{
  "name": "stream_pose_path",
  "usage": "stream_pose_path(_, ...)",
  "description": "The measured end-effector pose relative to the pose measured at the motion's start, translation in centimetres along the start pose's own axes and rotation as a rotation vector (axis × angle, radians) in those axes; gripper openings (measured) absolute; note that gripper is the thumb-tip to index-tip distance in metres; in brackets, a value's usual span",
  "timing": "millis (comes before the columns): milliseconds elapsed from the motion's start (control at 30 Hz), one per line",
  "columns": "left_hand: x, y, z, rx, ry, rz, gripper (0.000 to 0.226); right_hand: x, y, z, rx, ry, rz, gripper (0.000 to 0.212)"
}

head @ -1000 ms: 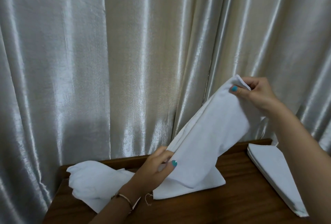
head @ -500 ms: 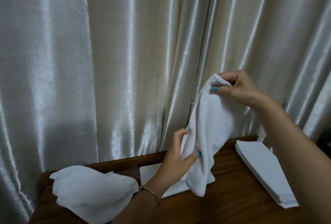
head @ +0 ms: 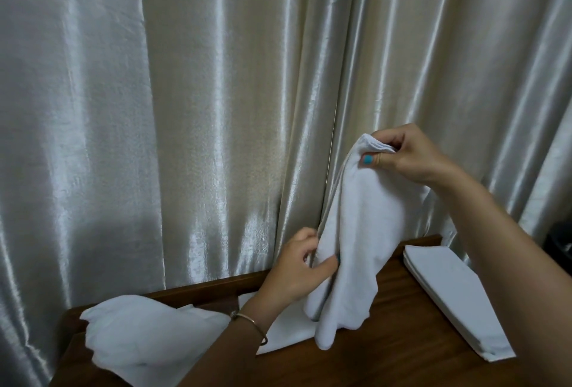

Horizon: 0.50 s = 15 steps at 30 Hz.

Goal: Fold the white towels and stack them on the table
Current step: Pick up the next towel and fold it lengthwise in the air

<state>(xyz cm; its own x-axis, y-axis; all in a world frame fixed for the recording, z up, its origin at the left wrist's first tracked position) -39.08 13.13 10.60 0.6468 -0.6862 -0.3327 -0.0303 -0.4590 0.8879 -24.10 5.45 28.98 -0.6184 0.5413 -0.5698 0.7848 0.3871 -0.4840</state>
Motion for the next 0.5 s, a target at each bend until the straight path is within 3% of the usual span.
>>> stream_pose_path(200,-1.3,-5.4,2.3,-0.109,0.077,-0.364,0.028,-1.8,0.1,0.5,0.018,0.085,0.033,0.011)
stream_pose_path(267,-2.0,-6.0,2.8,-0.115,0.134,-0.361,0.031,-1.9,-0.1,0.5,0.019,0.092,0.037,0.012)
stream_pose_path(500,-1.2,-5.3,4.1,-0.045,0.051,-0.306,0.033,-2.0,-0.8,-0.3,-0.001,0.126,0.046,0.017)
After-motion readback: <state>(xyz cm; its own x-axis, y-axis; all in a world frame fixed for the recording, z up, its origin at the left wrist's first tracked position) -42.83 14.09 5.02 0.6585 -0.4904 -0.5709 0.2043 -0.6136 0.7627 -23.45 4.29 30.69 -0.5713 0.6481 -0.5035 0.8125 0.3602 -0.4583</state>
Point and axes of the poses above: each hand's wrist, its own z-axis away from the middle knuckle, its own x-axis out of the palm, y = z × x, the point moved 7 cm from there along -z, towards the middle knuckle, and after that the axes turned 11 degrees about -x, right-handed, at the moved point
